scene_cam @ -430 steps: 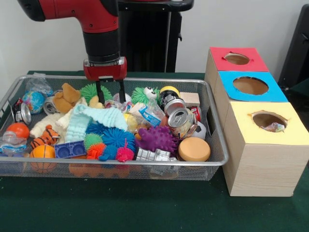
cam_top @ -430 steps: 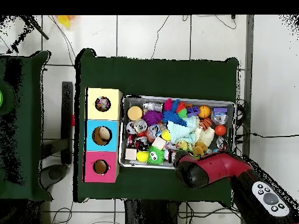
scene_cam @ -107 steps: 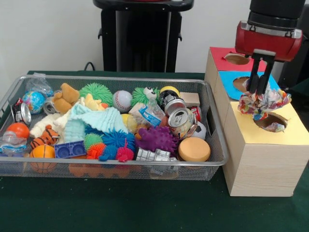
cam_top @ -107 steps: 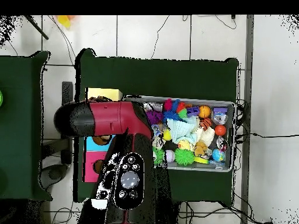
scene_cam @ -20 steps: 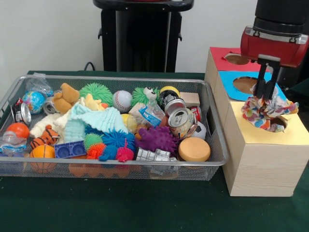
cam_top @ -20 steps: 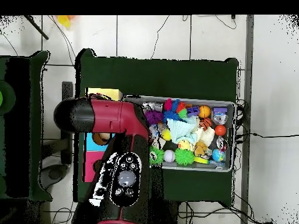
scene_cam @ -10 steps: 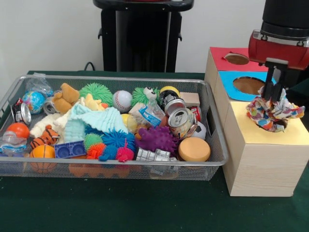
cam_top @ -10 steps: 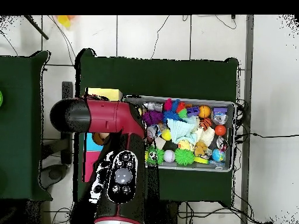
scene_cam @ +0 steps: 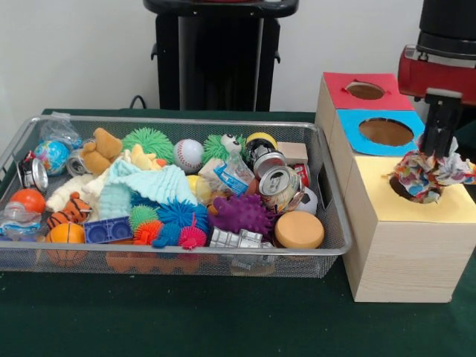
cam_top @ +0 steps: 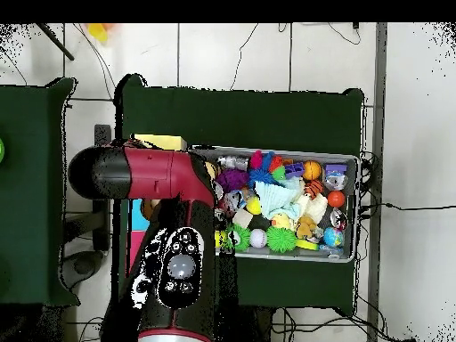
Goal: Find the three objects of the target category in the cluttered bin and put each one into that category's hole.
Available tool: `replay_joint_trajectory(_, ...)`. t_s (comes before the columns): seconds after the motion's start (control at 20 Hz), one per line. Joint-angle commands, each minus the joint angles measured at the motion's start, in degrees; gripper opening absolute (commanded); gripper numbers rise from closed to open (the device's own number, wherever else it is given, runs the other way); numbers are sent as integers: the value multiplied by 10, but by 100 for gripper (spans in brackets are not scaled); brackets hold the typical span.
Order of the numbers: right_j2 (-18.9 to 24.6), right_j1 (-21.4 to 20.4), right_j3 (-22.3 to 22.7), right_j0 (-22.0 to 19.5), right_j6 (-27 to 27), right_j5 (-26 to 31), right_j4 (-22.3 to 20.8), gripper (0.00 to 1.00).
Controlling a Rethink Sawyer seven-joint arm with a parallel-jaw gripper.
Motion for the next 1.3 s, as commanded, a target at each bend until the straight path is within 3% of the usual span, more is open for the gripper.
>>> replay_joint_trajectory(0.05,41,33,-22,1,95,43,19,0)
replay_joint_trajectory(0.35,30,60,-47,-8,76,47,4,0)
replay_joint_trajectory(0.75,27,66,-51,-15,72,43,4,0)
replay_joint_trajectory(0.9,4,59,-42,-11,71,61,-10,0)
replay_joint_trajectory(1.1,5,35,-7,-20,51,59,-15,0)
replay_joint_trajectory(1.3,8,37,-6,-23,48,52,-14,0)
